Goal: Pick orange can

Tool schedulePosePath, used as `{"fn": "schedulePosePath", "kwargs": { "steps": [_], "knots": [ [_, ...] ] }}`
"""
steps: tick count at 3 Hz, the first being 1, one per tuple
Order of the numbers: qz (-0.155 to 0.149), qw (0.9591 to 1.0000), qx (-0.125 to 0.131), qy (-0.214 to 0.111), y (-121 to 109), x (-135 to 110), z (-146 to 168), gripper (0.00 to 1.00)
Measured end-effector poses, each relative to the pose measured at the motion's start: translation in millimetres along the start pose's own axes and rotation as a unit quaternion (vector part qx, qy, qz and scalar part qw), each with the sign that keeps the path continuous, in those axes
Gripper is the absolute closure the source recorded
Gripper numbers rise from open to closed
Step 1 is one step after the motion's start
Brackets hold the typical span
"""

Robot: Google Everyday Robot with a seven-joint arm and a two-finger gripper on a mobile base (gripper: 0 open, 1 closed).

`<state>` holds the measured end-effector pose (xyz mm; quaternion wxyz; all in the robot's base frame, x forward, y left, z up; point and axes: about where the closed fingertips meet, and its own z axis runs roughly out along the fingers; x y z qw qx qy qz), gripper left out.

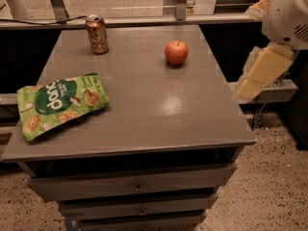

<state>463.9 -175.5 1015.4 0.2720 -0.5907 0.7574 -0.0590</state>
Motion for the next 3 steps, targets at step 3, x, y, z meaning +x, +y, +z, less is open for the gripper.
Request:
{"fn": "schedulePosePath", "kwargs": {
  "steps": [3],
  "knots": [
    [0.093, 0.9778, -0.039, -0.184, -36.7, -129.8, 143.5, 0.00]
  ]
}}
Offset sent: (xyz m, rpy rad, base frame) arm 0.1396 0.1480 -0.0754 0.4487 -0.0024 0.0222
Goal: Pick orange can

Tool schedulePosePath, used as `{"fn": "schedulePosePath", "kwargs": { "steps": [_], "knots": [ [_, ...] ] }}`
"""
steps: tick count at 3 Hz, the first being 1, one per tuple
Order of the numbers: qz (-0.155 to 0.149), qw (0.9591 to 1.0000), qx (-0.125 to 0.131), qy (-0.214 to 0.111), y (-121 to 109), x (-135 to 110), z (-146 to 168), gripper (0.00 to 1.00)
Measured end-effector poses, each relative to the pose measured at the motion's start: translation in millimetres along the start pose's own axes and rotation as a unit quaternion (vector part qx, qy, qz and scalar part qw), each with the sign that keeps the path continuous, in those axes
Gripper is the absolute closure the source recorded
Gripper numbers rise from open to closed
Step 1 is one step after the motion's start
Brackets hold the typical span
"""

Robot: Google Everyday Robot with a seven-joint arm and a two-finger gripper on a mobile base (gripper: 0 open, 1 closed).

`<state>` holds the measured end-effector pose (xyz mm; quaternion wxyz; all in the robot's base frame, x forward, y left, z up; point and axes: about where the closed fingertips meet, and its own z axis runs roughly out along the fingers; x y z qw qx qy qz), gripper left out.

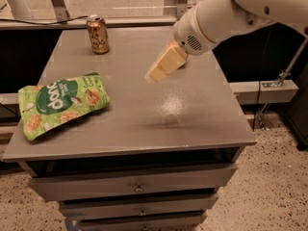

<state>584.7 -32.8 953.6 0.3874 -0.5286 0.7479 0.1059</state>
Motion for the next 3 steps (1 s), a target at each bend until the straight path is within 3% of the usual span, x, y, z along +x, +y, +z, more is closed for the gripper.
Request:
{"fn": "schedulePosePath", "kwargs": {
  "steps": [1, 3],
  "knots": [
    [0.021, 0.9977, -0.013, -0.063, -5.0, -46.8, 41.6, 0.00],
    [0.021, 0.9982, -0.016, -0.054, -2.2, -46.1, 37.1, 0.00]
  ]
}}
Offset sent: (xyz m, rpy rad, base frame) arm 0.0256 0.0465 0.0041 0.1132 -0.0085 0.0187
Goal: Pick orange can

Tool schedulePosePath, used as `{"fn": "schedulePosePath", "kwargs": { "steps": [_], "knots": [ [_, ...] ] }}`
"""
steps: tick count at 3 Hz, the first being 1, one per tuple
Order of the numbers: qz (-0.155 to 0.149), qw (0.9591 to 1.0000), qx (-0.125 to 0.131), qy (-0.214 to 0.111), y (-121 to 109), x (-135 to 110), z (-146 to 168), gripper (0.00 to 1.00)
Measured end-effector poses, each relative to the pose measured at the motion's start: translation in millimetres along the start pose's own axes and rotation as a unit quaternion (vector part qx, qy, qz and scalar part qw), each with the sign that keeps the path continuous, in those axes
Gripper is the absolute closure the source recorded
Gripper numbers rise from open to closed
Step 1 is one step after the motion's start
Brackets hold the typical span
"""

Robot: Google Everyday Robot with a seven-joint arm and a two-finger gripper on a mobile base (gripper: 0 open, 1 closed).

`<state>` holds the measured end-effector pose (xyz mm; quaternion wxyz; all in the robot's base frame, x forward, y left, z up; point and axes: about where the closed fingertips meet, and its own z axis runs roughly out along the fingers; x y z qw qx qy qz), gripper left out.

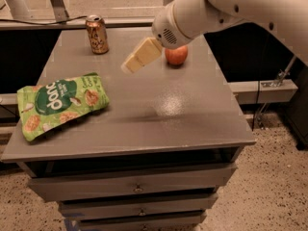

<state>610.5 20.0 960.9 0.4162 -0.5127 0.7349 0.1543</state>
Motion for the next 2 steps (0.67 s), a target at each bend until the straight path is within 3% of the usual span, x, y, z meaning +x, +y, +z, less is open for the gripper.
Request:
{"fn": "schedulePosePath", "kwargs": {
  "steps": [1, 2],
  "knots": [
    [0.000, 1.0000, 0.000, 0.001, 0.3, 0.3, -0.4, 0.00],
    [-0.004, 0.9992, 0.007, -0.039, -15.3, -13.1, 23.1, 0.00]
  ]
}}
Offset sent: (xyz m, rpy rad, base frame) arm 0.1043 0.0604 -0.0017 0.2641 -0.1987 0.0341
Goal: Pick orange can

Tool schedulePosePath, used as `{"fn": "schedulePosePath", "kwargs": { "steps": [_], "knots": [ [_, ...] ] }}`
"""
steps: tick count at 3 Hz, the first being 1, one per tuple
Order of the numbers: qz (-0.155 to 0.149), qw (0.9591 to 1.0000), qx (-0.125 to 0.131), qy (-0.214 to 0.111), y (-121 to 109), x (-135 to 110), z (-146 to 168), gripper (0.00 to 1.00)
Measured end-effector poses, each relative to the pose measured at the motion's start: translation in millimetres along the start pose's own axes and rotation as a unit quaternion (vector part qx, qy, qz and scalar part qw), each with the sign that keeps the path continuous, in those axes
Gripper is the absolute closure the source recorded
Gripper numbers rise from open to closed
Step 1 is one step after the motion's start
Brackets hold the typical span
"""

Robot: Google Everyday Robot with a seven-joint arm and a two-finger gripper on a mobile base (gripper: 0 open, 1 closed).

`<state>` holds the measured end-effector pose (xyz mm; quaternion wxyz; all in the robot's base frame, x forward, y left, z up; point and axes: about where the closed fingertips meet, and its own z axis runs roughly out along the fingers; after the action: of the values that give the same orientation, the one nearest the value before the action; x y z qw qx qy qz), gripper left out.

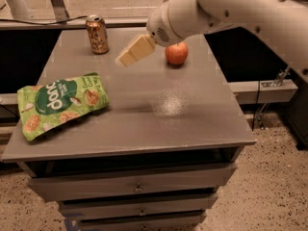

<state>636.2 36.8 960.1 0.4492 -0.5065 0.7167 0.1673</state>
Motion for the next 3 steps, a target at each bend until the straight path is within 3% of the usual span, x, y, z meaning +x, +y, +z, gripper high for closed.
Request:
{"fn": "schedulePosePath", "kwargs": {
  "steps": [1, 2, 3],
  "knots": [
    [-0.009, 0.9969, 0.013, -0.077, -37.2, -17.4, 52.8, 0.00],
    [-0.003, 0.9903, 0.023, -0.137, -72.0, -26.6, 96.9, 0.00],
    [0.006, 0.9855, 0.022, -0.168, -93.2, -31.8, 137.9, 0.00]
  ]
}}
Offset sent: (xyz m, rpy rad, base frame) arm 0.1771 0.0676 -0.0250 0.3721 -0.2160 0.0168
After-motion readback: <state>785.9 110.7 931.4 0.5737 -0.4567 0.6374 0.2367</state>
